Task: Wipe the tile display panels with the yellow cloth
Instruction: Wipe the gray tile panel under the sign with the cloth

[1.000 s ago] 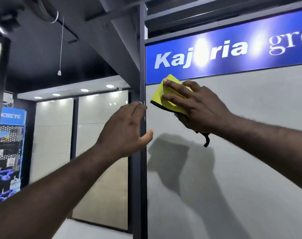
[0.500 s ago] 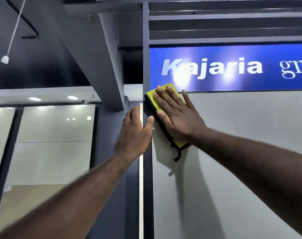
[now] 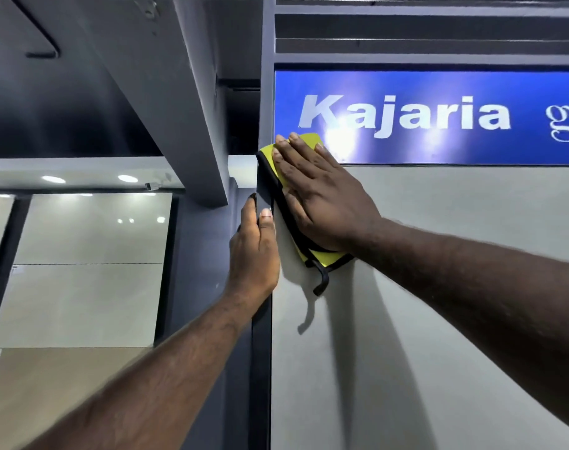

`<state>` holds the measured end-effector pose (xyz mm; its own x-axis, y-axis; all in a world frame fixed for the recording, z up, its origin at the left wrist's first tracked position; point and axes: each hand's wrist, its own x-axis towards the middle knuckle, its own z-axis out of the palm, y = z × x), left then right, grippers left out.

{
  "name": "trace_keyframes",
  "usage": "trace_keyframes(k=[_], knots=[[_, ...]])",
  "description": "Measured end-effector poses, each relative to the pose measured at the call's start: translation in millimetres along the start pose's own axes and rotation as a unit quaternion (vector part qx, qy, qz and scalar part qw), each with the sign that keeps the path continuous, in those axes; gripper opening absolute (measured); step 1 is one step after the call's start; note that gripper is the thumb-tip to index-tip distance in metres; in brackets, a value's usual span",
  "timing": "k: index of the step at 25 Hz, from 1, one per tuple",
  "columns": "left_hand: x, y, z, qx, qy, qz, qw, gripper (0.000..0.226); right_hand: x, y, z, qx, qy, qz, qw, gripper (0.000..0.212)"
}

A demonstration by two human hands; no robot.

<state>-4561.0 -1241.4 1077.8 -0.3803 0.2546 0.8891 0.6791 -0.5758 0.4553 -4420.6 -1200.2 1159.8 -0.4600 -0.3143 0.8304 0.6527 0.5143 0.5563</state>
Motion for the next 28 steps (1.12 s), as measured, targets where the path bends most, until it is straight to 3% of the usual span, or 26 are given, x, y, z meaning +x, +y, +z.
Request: trace_keyframes(k=[6, 10, 11, 14, 15, 17, 19, 20, 25, 28], knots=[[-1, -7, 3, -0.018, -0.005, -0.004, 1.000, 0.058, -2, -5, 0, -0.039, -0.009, 0.034, 0.999, 0.065], [-4, -5, 3, -0.044, -0.009, 0.003, 0.999, 0.054, -6, -17, -2, -0.022, 0.005, 0.212, 0.977, 0.069], [-4, -5, 2, -0.048, -0.009, 0.005, 0.999, 0.053, -9, -21, -2, -0.026, 0.001, 0.199, 0.980, 0.068], [-4, -5, 2, -0.052, -0.014, -0.004, 0.999, 0.050, -20, -22, -7, -0.036, -0.035, 0.013, 0.999, 0.064], [-5, -5, 2, -0.049, -0.016, -0.005, 0.999, 0.050, -21, -18, -8, -0.035, -0.039, -0.006, 0.999, 0.063], [-3, -7, 4, -0.053, -0.019, -0.004, 0.998, 0.052, -22, -22, -5, -0.033, -0.005, 0.107, 0.994, 0.064], [2, -11, 5, -0.065, -0.020, -0.004, 0.998, 0.053, -15, -44, 2, -0.031, 0.010, 0.283, 0.959, 0.065], [2, -12, 6, -0.069, -0.020, -0.004, 0.997, 0.053, -15, -57, 6, -0.037, 0.000, 0.312, 0.950, 0.066], [-4, -9, 2, -0.076, -0.032, -0.005, 0.997, 0.055, -16, -44, 2, -0.029, -0.011, 0.159, 0.987, 0.072], [-2, -7, 1, -0.073, -0.039, -0.005, 0.997, 0.055, -8, -41, 4, -0.029, 0.004, 0.257, 0.966, 0.068]])
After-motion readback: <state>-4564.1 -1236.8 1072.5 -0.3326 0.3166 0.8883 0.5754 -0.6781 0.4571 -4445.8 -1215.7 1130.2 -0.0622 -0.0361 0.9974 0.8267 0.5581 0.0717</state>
